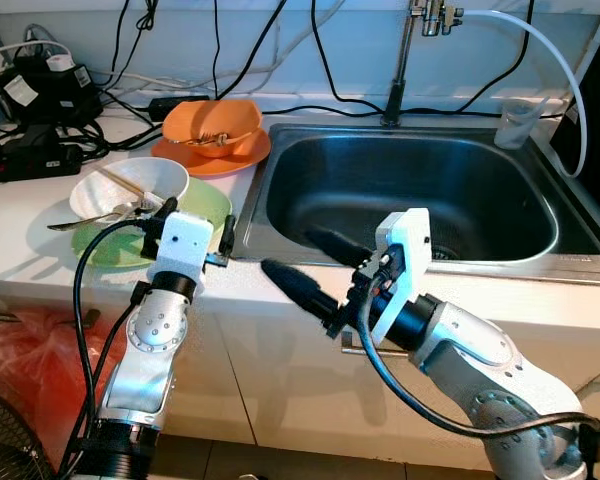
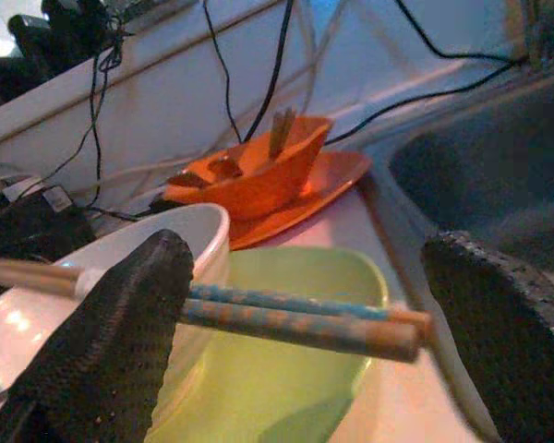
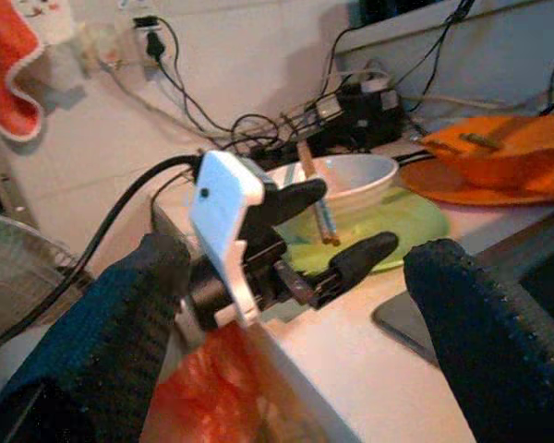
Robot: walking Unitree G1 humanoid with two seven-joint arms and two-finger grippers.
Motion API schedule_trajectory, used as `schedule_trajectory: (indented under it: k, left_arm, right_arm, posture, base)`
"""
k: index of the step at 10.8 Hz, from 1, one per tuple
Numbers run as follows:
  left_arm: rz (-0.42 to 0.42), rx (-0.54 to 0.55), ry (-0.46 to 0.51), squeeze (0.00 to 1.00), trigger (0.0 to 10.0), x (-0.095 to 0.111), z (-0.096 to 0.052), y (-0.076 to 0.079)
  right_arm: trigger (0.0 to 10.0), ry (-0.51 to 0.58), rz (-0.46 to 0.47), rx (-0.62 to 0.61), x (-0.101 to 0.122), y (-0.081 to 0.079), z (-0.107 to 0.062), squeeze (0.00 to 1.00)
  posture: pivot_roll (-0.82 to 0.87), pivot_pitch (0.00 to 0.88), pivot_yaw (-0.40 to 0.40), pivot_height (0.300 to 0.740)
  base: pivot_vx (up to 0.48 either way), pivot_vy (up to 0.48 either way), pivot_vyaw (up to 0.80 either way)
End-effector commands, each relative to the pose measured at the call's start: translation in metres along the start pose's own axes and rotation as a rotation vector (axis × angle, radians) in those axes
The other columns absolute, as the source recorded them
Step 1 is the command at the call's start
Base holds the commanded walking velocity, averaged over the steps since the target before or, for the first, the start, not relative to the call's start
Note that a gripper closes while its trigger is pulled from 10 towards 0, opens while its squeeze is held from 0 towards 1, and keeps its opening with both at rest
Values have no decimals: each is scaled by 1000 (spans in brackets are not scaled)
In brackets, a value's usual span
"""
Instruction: Kitchen organization
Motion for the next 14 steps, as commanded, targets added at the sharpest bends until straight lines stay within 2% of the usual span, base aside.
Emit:
schedule_trajectory:
  k: [1, 9, 12, 14]
  left_arm:
    - [28, 14, 15, 0, 10000, 4, 5, -5]
    - [95, 78, 41, 0, 10000, 8, 17, -27]
    - [114, 75, 23, 0, 10000, 4, 17, -28]
    - [119, 78, 18, 0, 10000, 2, 18, -29]
  right_arm:
    - [10000, 1, 10, 31, 3, -5, 0, 0]
    - [10000, -1, 58, 55, 2, -9, -1, 0]
    - [10000, 6, 96, 115, 6, -11, -4, 0]
    - [10000, -4, 101, 126, 7, -4, -7, 0]
  posture:
    - [-54, 0, 58, 740]
    - [-51, 0, 54, 740]
    - [-48, 0, 56, 740]
    - [-45, 0, 55, 740]
  base:
    - [0, 0, 0]
    - [0, 0, 0]
    - [0, 0, 0]
    - [0, 0, 0]
Point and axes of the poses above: a point about 5 cm out from each wrist's last joint towards the gripper, its own z axis pointing out of the wrist towards the gripper, its own x axis along the axis of the wrist's last joint, y = z × x, the point moved 4 cm from there along z, pointing out of the wrist towards the gripper, and after that the axes turned 1 degree about z, right-handed, at the moved point
